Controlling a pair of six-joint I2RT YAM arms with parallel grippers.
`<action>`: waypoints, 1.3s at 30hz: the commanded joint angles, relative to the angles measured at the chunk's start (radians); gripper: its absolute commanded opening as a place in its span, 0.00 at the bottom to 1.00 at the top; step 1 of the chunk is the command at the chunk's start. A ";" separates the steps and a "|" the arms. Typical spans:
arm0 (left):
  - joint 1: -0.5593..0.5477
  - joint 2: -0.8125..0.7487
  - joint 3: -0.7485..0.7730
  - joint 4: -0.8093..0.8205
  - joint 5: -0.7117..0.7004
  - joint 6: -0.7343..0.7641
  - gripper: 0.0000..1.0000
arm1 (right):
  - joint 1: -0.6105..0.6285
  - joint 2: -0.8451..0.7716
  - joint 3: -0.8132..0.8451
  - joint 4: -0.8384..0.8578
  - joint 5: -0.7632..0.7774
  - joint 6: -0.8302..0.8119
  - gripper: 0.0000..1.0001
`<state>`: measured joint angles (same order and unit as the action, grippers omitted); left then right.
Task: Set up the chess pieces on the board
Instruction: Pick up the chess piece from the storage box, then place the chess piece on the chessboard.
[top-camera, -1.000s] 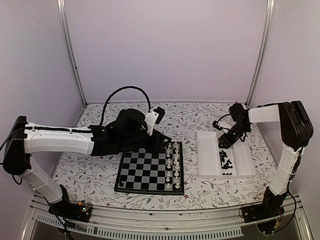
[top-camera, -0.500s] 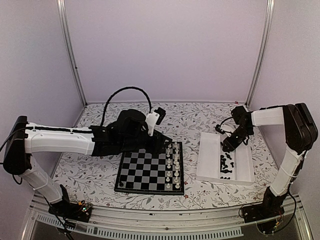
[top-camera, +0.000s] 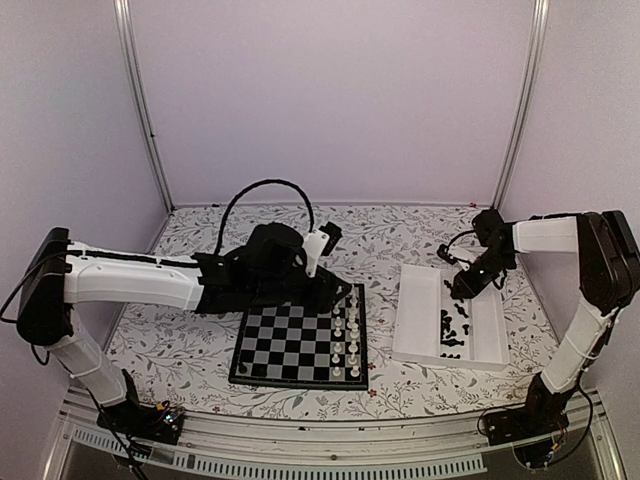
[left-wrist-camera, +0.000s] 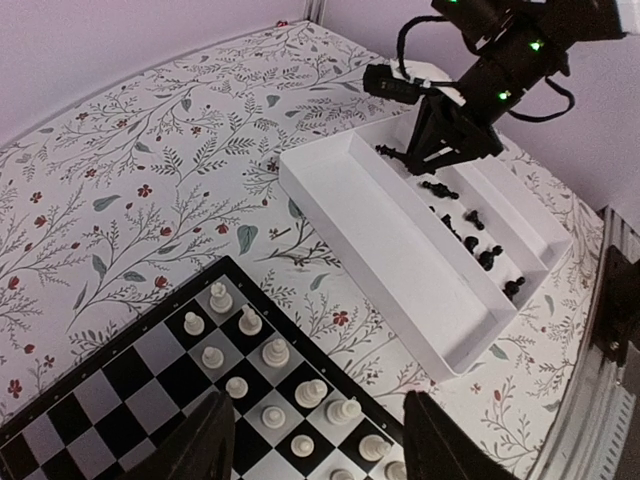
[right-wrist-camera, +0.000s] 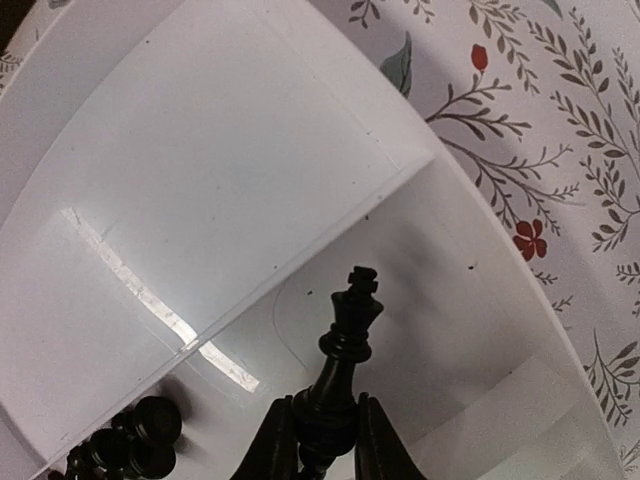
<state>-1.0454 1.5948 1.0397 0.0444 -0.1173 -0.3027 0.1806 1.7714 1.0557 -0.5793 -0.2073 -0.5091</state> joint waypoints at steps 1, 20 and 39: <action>-0.011 0.066 0.078 0.041 0.040 0.001 0.60 | -0.018 -0.152 -0.041 0.022 -0.061 -0.035 0.08; 0.059 0.616 0.574 0.316 0.516 -0.435 0.50 | -0.018 -0.450 -0.218 0.007 -0.501 -0.194 0.08; 0.044 0.863 0.838 0.367 0.642 -0.569 0.41 | -0.017 -0.435 -0.220 -0.034 -0.572 -0.241 0.10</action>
<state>-0.9966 2.4191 1.8462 0.3847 0.4915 -0.8524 0.1623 1.3411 0.8421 -0.5961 -0.7467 -0.7349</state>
